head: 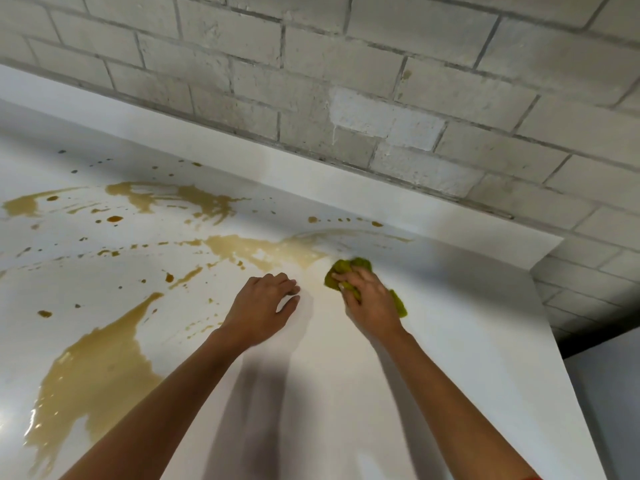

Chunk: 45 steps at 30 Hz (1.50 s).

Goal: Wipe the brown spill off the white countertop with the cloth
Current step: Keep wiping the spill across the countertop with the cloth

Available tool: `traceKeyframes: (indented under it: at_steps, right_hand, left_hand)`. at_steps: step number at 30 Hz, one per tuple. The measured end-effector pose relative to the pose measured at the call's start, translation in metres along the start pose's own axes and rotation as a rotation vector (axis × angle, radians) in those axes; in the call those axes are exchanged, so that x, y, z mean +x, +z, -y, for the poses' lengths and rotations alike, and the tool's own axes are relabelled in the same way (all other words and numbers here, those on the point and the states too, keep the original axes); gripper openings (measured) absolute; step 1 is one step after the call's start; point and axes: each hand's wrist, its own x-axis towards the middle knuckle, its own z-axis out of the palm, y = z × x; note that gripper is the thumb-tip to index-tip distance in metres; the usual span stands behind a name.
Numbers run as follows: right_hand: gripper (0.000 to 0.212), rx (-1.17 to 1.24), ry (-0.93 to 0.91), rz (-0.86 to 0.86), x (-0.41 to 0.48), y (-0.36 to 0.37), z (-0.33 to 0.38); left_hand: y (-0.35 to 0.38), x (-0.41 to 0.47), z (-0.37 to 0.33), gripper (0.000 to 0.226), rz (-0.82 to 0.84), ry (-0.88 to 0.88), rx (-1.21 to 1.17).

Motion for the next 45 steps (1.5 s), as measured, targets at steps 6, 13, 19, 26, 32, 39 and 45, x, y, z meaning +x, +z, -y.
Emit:
traceKeyframes:
  at_steps: [6, 13, 19, 26, 32, 39, 45]
  right_hand:
    - [0.027, -0.115, 0.353, -0.183, 0.009, -0.017, -0.04]
    - [0.035, -0.115, 0.288, 0.003, 0.06, 0.01, -0.003]
    - [0.03, -0.074, 0.184, -0.108, 0.017, -0.01, -0.036]
    - [0.034, -0.185, 0.531, -0.162, 0.085, -0.017, -0.075]
    - [0.036, -0.112, 0.239, 0.03, 0.101, 0.003, -0.048]
    - [0.028, -0.156, 0.329, -0.078, 0.074, -0.026, -0.098]
    - [0.03, -0.174, 0.401, -0.128, 0.123, -0.001, -0.067]
  left_hand:
    - [0.0, 0.003, -0.004, 0.026, -0.035, 0.001, -0.006]
    - [-0.002, 0.015, -0.002, 0.03, -0.062, -0.004, 0.023]
    - [-0.015, 0.051, 0.02, 0.021, -0.185, -0.013, 0.016]
    - [-0.01, 0.08, 0.06, 0.033, -0.096, -0.162, 0.056]
    - [-0.004, 0.101, 0.071, 0.047, 0.035, -0.27, 0.061]
    - [-0.003, 0.1, 0.073, 0.044, 0.056, -0.273, 0.084]
    - [-0.003, 0.103, 0.071, 0.049, 0.111, -0.292, 0.063]
